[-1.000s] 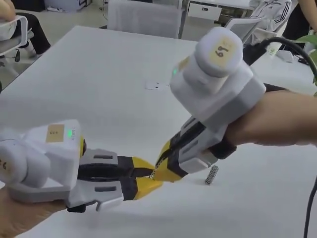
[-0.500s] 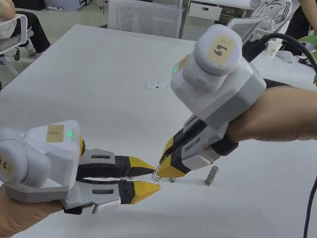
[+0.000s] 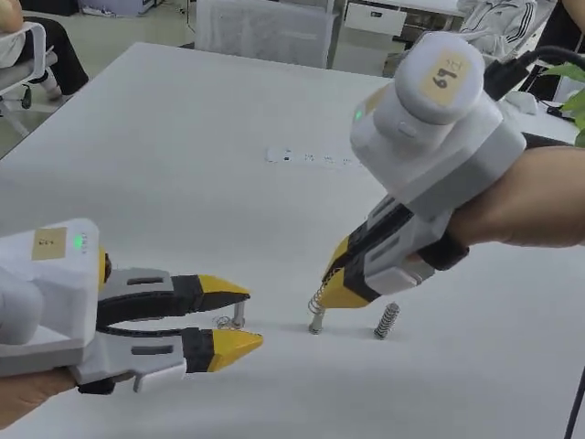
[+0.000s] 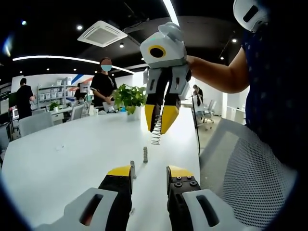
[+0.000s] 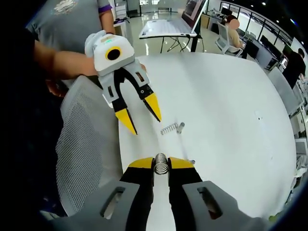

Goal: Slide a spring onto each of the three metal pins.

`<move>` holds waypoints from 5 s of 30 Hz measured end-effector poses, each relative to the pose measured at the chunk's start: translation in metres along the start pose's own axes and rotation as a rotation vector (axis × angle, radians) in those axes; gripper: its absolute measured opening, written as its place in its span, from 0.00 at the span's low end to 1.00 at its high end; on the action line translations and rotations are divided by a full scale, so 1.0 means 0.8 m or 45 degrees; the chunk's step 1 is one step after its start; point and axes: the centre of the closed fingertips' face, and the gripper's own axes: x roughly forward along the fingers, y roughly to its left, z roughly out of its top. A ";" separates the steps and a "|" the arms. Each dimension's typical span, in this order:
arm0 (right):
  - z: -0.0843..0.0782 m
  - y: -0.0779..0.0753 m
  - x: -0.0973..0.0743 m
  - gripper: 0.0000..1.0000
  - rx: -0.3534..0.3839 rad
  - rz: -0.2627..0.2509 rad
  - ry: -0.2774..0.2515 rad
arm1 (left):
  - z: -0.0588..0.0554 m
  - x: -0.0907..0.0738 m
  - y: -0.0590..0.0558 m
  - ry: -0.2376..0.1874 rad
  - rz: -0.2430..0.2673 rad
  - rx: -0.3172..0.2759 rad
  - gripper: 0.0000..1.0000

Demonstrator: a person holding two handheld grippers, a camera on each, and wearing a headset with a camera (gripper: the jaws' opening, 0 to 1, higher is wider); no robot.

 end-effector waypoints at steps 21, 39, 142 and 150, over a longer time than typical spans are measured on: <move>-0.022 -0.034 -0.001 0.08 0.023 -0.092 0.078 | -0.032 -0.017 0.020 0.059 0.118 -0.044 0.51; -0.038 -0.075 0.043 0.08 0.085 -0.082 0.155 | -0.039 -0.024 0.028 0.069 0.161 -0.055 0.60; -0.018 -0.094 0.100 0.18 0.043 -0.155 0.066 | -0.046 -0.015 0.028 0.098 0.133 -0.066 0.52; 0.000 -0.071 0.102 0.19 0.046 -0.120 0.019 | -0.044 -0.017 0.029 0.097 0.136 -0.063 0.52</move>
